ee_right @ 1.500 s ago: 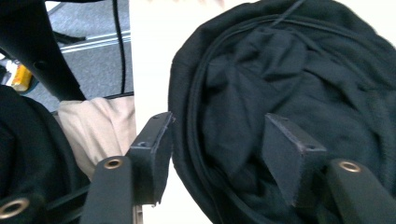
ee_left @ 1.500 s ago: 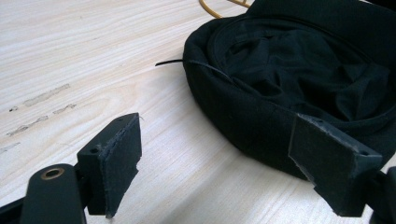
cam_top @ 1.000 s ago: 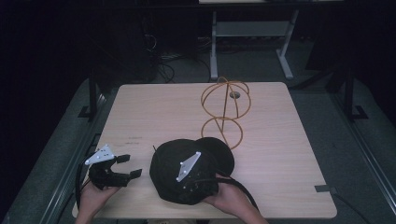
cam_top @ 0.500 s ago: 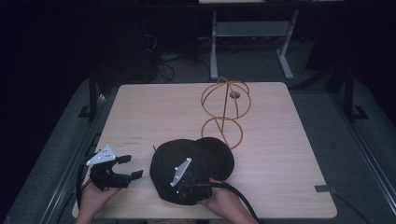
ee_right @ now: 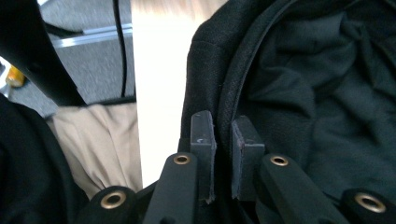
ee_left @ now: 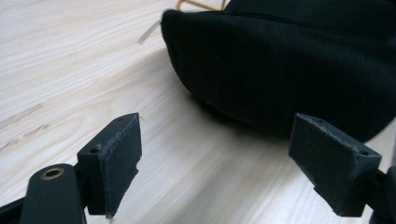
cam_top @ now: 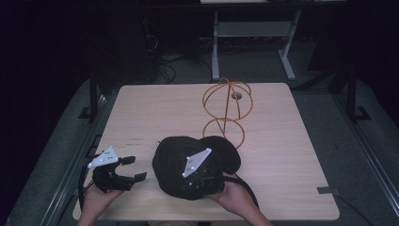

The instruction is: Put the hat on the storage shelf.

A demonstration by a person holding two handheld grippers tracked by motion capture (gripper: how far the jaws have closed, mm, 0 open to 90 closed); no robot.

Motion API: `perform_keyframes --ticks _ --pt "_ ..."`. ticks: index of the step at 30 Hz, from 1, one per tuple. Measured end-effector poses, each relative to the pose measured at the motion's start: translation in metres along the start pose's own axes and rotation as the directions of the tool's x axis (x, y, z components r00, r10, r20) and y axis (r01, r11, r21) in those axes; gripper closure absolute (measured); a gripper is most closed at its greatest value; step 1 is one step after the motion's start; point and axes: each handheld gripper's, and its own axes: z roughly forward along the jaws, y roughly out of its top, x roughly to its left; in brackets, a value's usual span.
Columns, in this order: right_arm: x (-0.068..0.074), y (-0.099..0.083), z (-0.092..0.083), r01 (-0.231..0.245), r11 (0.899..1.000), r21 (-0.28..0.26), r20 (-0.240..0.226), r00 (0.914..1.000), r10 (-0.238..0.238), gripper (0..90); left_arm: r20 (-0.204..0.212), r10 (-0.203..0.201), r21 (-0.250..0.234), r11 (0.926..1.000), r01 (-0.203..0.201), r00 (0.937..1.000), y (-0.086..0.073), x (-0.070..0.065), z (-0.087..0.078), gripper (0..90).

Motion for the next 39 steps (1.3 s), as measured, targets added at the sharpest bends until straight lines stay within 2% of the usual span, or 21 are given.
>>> perform_keyframes --ticks 3,4,7,8,12,13,17,20,22,26,28,30,31,32,33,34,35,36,37,39 --pt "-0.003 0.002 -0.008 0.001 1.000 -0.025 -0.004 1.0000 -0.001 81.7 0.030 0.016 -0.012 0.9998 -0.015 0.9994 0.005 -0.006 0.002 16.5" --pt "-0.004 0.004 -0.016 -0.014 0.999 -0.047 -0.003 0.9999 0.014 81.7 0.056 0.025 -0.025 0.9994 -0.024 0.9981 0.008 -0.010 0.004 16.5" --pt "-0.006 0.007 -0.025 -0.028 0.997 -0.076 -0.015 0.9995 0.027 81.8 0.078 0.036 -0.032 0.9989 -0.034 0.9963 0.011 -0.014 0.005 16.5" --pt "-0.007 0.009 -0.028 -0.026 0.996 -0.089 -0.015 0.9996 0.025 81.8 0.103 0.047 -0.046 0.9980 -0.043 0.9935 0.016 -0.019 0.005 16.5" --pt "-0.007 0.015 -0.036 -0.026 0.993 -0.117 -0.017 0.9996 0.024 81.8 0.128 0.070 -0.067 0.9958 -0.062 0.9893 0.022 -0.025 0.006 16.0" --pt "-0.008 0.019 -0.041 -0.028 0.991 -0.134 -0.015 0.9995 0.026 81.8 0.142 0.074 -0.074 0.9952 -0.064 0.9870 0.023 -0.027 0.005 15.9" --pt "-0.011 0.025 -0.045 -0.033 0.989 -0.144 -0.013 0.9994 0.032 81.8 0.188 0.100 -0.113 0.9905 -0.079 0.9771 0.032 -0.032 0.004 15.9" --pt "-0.012 0.026 -0.046 -0.043 0.987 -0.156 -0.024 0.9989 0.040 81.8 0.189 0.109 -0.129 0.9880 -0.086 0.9758 0.035 -0.033 0.006 15.9" --pt "-0.013 0.030 -0.046 -0.044 0.984 -0.173 -0.043 0.9984 0.037 81.8 0.166 0.121 -0.137 0.9856 -0.098 0.9787 0.040 -0.034 0.008 15.7" --pt "-0.012 0.035 -0.044 -0.044 0.983 -0.176 -0.072 0.9969 0.032 81.9 0.172 0.129 -0.152 0.9830 -0.103 0.9765 0.044 -0.035 0.011 16.7" --pt "-0.013 0.037 -0.043 -0.036 0.983 -0.178 -0.087 0.9960 0.021 82.1 0.175 0.141 -0.145 0.9826 -0.116 0.9745 0.046 -0.036 0.014 22.2" --pt "-0.013 0.039 -0.042 -0.030 0.984 -0.175 -0.102 0.9947 0.012 82.3 0.184 0.157 -0.160 0.9787 -0.128 0.9702 0.045 -0.035 0.015 31.8" --pt "-0.013 0.039 -0.042 -0.030 0.984 -0.175 -0.102 0.9947 0.012 82.3 0.184 0.157 -0.160 0.9787 -0.128 0.9702 0.045 -0.035 0.015 37.6" --pt "-0.012 0.040 -0.042 -0.029 0.984 -0.174 -0.108 0.9941 0.010 82.4 0.190 0.164 -0.164 0.9774 -0.134 0.9680 0.045 -0.035 0.015 37.6" --pt "-0.012 0.040 -0.042 -0.028 0.985 -0.172 -0.111 0.9937 0.009 82.4 0.187 0.173 -0.166 0.9757 -0.142 0.9670 0.046 -0.035 0.015 41.9" --pt "-0.013 0.041 -0.042 -0.026 0.985 -0.172 -0.114 0.9935 0.007 82.4 0.187 0.188 -0.176 0.9719 -0.156 0.9642 0.047 -0.035 0.014 52.0" --pt "-0.013 0.041 -0.042 -0.026 0.985 -0.172 -0.114 0.9935 0.007 82.4 0.187 0.188 -0.176 0.9719 -0.156 0.9642 0.047 -0.035 0.014 58.0" --pt "-0.015 0.041 -0.043 -0.026 0.983 -0.182 -0.119 0.9929 0.005 82.4 0.183 0.197 -0.187 0.9689 -0.163 0.9632 0.047 -0.035 0.013 64.6" --pt "-0.015 0.041 -0.043 -0.026 0.983 -0.182 -0.119 0.9929 0.005 82.4 0.180 0.205 -0.195 0.9661 -0.169 0.9621 0.048 -0.036 0.013 64.6" --pt "-0.015 0.041 -0.045 -0.040 0.980 -0.194 -0.125 0.9920 0.016 82.4 0.179 0.218 -0.210 0.9610 -0.179 0.9594 0.049 -0.036 0.011 75.2"
